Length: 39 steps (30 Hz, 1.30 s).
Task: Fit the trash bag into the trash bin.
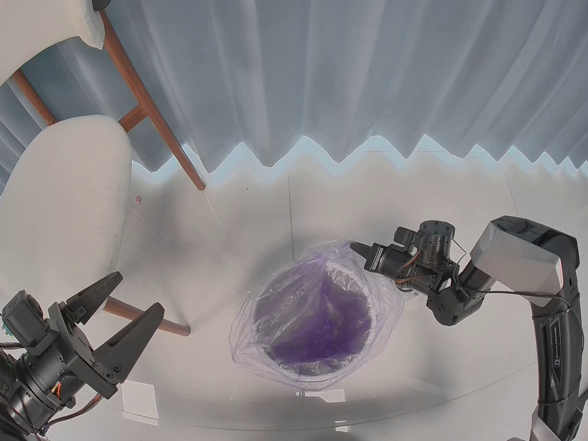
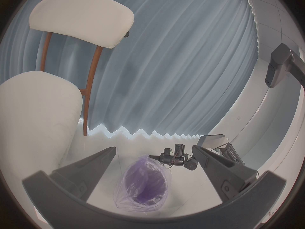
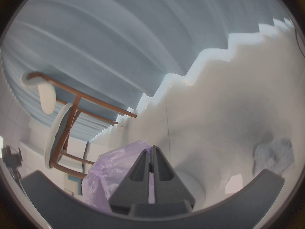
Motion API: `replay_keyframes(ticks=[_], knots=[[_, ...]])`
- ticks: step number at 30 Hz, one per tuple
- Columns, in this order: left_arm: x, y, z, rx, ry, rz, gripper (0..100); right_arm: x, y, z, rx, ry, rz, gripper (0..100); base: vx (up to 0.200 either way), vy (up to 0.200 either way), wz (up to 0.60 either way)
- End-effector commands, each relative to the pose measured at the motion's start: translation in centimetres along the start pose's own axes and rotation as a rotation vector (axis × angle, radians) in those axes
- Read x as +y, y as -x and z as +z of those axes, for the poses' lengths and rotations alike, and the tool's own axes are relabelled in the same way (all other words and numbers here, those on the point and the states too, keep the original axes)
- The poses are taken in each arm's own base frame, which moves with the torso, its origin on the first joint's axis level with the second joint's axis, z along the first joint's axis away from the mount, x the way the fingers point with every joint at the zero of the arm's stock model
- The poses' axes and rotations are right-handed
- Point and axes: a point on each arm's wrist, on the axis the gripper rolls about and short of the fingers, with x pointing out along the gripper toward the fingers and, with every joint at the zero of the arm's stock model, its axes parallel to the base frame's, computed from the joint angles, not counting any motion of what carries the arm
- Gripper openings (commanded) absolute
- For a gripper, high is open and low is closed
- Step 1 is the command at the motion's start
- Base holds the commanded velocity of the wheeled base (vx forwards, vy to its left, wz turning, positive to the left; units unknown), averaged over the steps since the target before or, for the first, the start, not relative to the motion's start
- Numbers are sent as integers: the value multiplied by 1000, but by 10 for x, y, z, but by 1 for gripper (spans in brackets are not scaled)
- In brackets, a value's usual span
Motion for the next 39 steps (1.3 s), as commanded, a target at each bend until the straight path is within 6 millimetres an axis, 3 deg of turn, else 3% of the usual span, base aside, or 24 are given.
replay_keyframes(ticks=[1, 8, 14, 26, 39], knots=[[1, 2, -5, 22, -1, 7, 100, -2, -9, 2, 17, -122, -7, 0, 0, 0, 0], [1, 1, -5, 25, -2, 8, 100, 1, -16, 11, 54, -431, -7, 0, 0, 0, 0], [1, 1, -5, 25, 0, 8, 100, -3, -18, 8, 87, -550, 12, 0, 0, 0, 0], [2, 1, -6, 30, -1, 10, 100, -35, -20, -12, 101, -583, -47, 0, 0, 0, 0], [2, 1, -8, 52, -2, 17, 100, -46, -24, -23, 103, -587, -55, 0, 0, 0, 0]])
